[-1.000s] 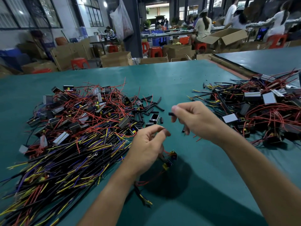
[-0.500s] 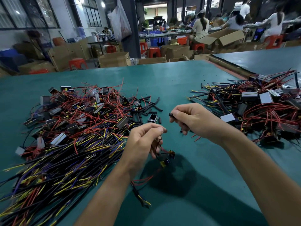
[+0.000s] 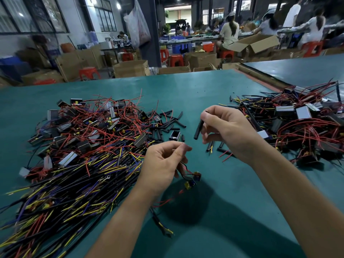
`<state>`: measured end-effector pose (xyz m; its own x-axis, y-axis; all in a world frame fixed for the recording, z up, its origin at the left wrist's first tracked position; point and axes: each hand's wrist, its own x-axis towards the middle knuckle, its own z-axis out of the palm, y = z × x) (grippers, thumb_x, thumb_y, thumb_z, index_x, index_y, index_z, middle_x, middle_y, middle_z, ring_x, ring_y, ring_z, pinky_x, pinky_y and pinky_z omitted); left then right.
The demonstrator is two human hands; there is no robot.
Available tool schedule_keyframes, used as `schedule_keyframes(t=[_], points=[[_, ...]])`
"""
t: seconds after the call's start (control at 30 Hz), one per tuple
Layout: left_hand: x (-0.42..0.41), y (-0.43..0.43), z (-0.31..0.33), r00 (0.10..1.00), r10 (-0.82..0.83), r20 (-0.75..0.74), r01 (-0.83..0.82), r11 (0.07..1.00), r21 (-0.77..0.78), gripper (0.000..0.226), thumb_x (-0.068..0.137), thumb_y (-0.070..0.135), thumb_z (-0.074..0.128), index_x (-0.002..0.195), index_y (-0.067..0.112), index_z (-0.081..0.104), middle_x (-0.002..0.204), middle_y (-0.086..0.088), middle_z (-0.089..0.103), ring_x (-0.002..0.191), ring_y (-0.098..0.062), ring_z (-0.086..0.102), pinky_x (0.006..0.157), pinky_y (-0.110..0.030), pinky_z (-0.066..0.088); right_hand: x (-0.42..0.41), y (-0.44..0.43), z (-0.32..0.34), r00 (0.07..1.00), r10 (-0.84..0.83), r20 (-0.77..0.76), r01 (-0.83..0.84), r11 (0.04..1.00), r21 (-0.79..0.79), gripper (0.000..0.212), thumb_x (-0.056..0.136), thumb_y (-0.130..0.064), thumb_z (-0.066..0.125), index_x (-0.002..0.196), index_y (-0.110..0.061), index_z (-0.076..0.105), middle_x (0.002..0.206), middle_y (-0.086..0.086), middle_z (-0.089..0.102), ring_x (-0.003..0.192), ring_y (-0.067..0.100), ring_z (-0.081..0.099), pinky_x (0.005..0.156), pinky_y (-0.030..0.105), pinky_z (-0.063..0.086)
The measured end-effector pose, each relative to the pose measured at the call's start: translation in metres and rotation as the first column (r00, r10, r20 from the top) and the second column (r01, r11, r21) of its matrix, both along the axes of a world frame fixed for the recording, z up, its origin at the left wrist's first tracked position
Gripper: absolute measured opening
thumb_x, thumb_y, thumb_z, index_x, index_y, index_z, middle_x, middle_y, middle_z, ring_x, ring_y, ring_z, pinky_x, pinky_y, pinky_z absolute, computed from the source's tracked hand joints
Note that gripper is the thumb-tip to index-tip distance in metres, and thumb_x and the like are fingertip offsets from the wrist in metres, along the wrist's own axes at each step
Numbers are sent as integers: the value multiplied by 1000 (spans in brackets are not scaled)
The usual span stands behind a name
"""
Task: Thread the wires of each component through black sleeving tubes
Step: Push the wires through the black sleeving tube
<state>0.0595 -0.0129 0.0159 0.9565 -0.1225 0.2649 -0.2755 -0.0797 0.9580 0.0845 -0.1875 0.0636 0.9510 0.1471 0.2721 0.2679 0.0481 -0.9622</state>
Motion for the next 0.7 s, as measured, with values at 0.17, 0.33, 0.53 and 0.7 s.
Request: schedule_keyframes(t=[0.17,0.33,0.53,0.7], points=[[1,-1,-1,1000,-13,1,13,999,-34,18,94,7,56,95,13,72,57,-5,59,44,-12,54,41,-16,41,-1,8,-2,997,-53,51,54,998,-16,12,96,-7,55,85,-3,57,69,7,62,55,17,59,54,31,57],[0,-4,-3,998,-51,25,51,998,-25,23,97,0,48,92,8,70,53,-8,52,39,-11,49,38,-15,39,-1,14,-5,990,-98,101,99,995,-2,12,96,-4,55,84,-4,54,77,14,71,56,22,63,55,32,57],[1,-4,-5,997,-77,21,77,997,6,22,98,4,50,91,10,70,49,-1,51,39,-9,48,39,-15,39,-4,12,-3,986,-91,141,95,995,-21,10,95,-4,57,87,3,56,77,16,72,62,28,66,60,36,59],[1,-3,-4,997,-64,31,64,998,13,23,98,4,49,92,8,70,51,-2,52,42,-10,48,41,-16,39,-4,9,-3,978,-97,187,116,989,-95,11,94,-5,58,85,-1,58,76,15,72,64,28,68,62,39,61]])
